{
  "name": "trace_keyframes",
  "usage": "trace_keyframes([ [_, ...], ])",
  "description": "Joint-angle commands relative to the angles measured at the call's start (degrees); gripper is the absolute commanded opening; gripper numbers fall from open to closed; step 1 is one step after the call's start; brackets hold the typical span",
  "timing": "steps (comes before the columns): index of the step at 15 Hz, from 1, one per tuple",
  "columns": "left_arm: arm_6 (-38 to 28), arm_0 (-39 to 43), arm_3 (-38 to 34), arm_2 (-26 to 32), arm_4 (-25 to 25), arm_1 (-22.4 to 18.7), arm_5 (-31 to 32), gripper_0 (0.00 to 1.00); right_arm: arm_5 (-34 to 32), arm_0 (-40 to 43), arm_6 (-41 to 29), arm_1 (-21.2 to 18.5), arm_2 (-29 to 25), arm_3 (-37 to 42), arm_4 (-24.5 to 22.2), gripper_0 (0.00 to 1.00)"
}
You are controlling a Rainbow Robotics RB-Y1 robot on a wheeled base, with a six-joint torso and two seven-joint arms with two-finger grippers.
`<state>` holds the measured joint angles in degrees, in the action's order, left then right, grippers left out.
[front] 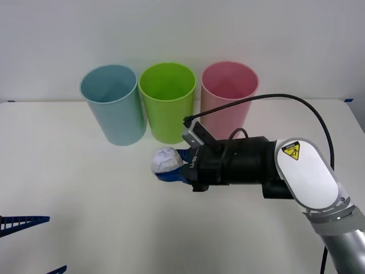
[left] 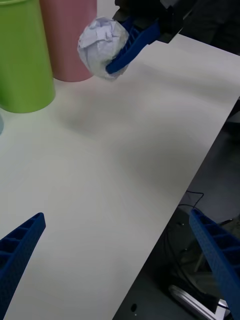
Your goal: Put cans in the blue bin and PET bottles in the pink bin and trash in the green bin.
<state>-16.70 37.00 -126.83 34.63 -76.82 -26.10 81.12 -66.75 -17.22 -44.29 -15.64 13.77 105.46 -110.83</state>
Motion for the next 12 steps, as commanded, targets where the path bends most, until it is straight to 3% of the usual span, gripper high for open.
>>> trace_keyframes([
  [1, 0.00, 0.00, 0.00, 0.00, 0.00, 0.00, 0.00, 1.00, 5.22, 1.05, 0.34, 0.00, -0.85, 2.65, 1.32, 0.00],
  [7, 0.00, 0.00, 0.00, 0.00, 0.00, 0.00, 0.00, 1.00, 10.06, -0.62, -3.26, 2.46, -4.37, 4.67, 0.53, 0.00],
  [12, 0.00, 0.00, 0.00, 0.00, 0.00, 0.00, 0.00, 1.00, 10.76, -6.68, -13.55, 6.76, -4.63, 4.76, -10.46, 0.00],
])
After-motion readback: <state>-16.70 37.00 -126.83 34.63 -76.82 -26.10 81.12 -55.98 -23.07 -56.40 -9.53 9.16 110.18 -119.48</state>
